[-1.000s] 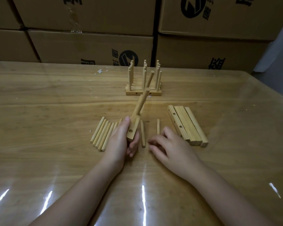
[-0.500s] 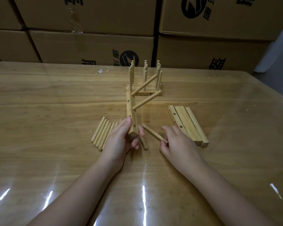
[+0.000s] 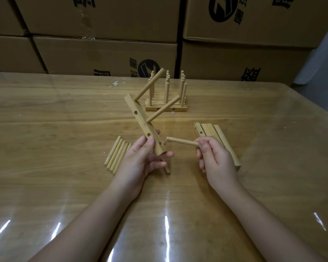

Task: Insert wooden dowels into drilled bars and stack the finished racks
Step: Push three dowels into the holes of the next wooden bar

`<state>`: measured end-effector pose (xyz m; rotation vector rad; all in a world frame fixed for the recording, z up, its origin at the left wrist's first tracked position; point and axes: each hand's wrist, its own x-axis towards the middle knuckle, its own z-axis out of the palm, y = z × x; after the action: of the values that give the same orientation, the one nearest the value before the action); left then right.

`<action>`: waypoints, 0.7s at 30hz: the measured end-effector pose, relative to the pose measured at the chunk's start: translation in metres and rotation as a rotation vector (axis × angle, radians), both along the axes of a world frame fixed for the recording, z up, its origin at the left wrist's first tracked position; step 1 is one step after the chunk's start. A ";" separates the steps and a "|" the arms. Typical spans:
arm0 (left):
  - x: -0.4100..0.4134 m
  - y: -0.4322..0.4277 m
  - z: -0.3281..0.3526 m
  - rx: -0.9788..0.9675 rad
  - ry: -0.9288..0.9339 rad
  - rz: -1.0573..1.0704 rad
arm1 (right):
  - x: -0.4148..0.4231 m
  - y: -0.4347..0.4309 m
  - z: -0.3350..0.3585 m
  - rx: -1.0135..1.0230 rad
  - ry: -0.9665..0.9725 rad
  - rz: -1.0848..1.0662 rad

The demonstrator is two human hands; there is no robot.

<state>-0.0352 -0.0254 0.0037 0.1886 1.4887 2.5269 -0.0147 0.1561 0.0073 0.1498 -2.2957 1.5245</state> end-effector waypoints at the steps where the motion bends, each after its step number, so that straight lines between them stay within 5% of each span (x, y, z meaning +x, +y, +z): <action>1: 0.000 0.000 -0.001 0.002 0.005 -0.007 | 0.001 0.000 0.000 -0.011 -0.010 0.026; 10: -0.003 -0.003 -0.002 0.013 0.026 -0.036 | -0.001 0.003 0.000 0.021 -0.003 0.088; 21: -0.001 0.000 -0.006 -0.065 0.070 -0.003 | -0.003 0.008 0.002 0.330 0.257 -0.046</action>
<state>-0.0360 -0.0255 -0.0020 0.2716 1.5929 2.4897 -0.0179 0.1643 0.0097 0.3558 -2.3023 1.0270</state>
